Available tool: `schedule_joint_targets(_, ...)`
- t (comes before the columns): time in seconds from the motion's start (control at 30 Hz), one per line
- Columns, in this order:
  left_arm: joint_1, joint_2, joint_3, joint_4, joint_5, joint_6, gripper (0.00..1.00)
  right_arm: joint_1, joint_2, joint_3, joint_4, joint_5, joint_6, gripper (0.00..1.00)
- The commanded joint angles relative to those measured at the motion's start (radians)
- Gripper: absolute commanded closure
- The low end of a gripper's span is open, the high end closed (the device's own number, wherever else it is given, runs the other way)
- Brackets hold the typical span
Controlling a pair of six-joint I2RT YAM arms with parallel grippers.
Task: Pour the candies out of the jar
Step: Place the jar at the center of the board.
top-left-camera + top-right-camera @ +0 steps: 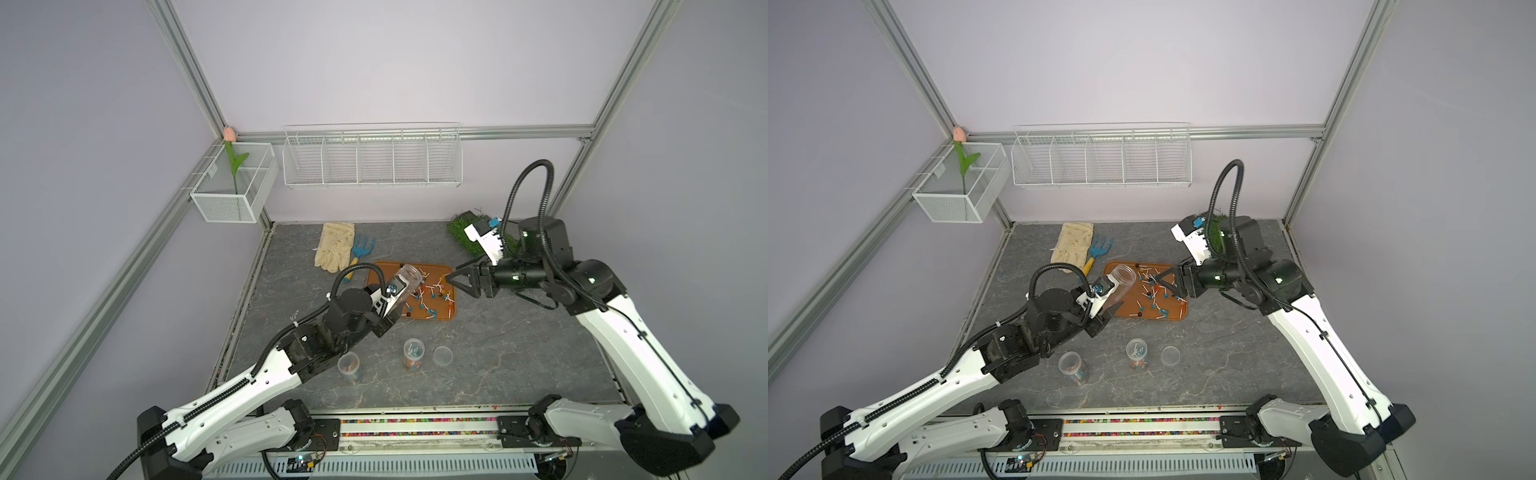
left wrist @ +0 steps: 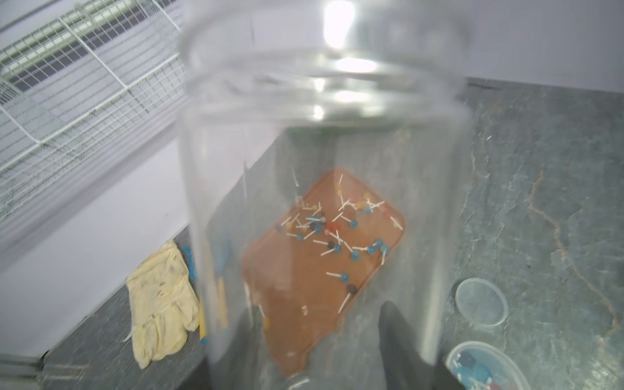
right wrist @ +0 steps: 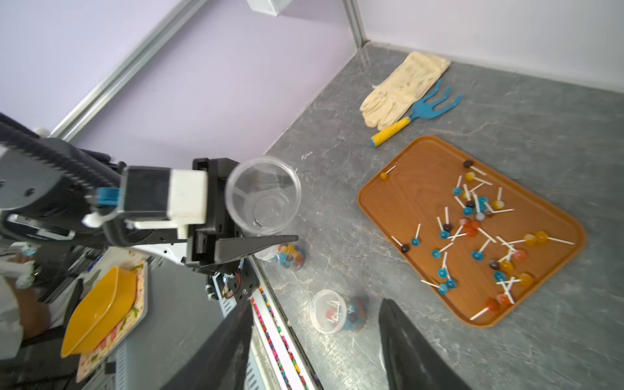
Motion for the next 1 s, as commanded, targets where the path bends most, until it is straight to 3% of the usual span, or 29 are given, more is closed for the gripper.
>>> schedule_joint_targets(0.0,-0.021,0.011,-0.019,0.070,0.046,0.053,0.53,0.047,0.053,0.052,-0.036,-0.012,-0.041,0.41)
schedule_joint_targets(0.4,-0.030,0.099,0.012,0.105,0.053,0.169,0.52,0.060,0.072,0.076,-0.030,0.025,-0.039,0.48)
schedule_joint_targets(0.97,-0.030,0.151,0.032,0.200,0.096,0.189,0.51,0.063,0.149,0.098,-0.077,0.084,-0.065,0.77)
